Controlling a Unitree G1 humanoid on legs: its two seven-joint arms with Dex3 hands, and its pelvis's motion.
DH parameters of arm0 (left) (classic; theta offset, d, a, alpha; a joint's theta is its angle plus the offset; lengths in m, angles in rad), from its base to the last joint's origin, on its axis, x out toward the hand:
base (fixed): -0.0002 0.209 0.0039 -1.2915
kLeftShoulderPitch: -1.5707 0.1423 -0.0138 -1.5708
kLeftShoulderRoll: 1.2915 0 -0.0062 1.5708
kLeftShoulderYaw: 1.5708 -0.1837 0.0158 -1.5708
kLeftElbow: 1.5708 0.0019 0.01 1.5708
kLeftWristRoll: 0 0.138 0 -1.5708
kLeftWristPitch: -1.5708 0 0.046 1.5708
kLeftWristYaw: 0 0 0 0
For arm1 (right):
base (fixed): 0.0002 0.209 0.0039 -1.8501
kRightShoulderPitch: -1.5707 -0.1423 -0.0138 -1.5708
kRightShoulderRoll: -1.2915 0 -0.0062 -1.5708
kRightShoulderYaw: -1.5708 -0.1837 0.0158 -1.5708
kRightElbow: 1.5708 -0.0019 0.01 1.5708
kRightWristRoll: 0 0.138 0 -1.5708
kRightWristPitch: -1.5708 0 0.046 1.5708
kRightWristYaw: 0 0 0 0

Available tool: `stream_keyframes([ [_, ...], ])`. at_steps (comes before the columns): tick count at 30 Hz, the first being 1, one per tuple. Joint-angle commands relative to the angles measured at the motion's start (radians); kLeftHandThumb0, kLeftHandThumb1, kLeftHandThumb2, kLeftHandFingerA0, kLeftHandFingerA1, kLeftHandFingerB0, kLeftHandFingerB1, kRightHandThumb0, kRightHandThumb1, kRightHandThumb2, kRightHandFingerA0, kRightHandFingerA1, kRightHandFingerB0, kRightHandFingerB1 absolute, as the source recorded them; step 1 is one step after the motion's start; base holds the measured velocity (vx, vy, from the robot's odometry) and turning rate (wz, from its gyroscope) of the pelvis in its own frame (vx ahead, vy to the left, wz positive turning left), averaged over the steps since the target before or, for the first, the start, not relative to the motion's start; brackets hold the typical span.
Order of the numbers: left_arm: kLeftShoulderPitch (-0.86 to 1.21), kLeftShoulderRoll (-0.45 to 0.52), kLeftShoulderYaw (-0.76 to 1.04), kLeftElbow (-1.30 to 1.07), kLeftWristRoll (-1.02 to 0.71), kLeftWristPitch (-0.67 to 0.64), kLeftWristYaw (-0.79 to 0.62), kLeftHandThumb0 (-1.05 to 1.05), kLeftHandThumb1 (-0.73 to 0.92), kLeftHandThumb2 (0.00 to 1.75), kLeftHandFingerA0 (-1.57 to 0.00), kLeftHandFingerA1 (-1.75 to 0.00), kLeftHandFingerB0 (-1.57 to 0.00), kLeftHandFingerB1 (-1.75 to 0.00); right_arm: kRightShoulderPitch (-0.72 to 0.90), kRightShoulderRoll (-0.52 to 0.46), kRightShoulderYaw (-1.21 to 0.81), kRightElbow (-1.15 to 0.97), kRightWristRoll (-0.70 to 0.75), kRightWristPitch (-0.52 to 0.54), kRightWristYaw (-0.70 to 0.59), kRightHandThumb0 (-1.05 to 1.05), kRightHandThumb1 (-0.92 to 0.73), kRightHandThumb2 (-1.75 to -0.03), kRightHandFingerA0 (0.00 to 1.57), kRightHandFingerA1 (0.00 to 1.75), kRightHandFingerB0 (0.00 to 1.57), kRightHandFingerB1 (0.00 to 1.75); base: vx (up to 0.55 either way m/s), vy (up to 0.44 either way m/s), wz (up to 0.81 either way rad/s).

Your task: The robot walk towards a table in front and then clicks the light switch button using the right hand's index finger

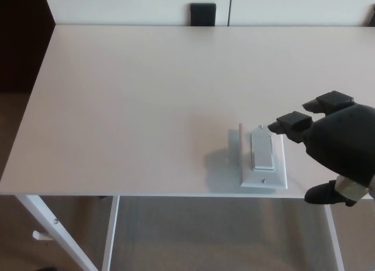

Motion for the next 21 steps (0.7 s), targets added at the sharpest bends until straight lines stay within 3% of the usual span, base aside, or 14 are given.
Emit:
stream_keyframes([
  [1,-0.001,0.015,0.005,0.0,-0.009,0.016,-0.016,-0.37,0.55,0.56,-0.43,-0.42,-0.42,-0.39,-0.024,0.007,0.032,0.037,-0.051,0.036,0.034,-0.79,-0.42,-0.78,0.08,0.43,0.17,0.39,0.0,0.0,0.0],
  [21,0.003,0.028,-0.008,-0.035,0.004,0.025,-0.021,-0.35,0.57,0.57,-0.4,-0.41,-0.4,-0.38,-0.067,0.04,0.132,0.154,-0.123,0.063,0.012,-0.79,-0.42,-0.77,0.09,0.42,0.21,0.39,0.0,0.0,0.0],
])
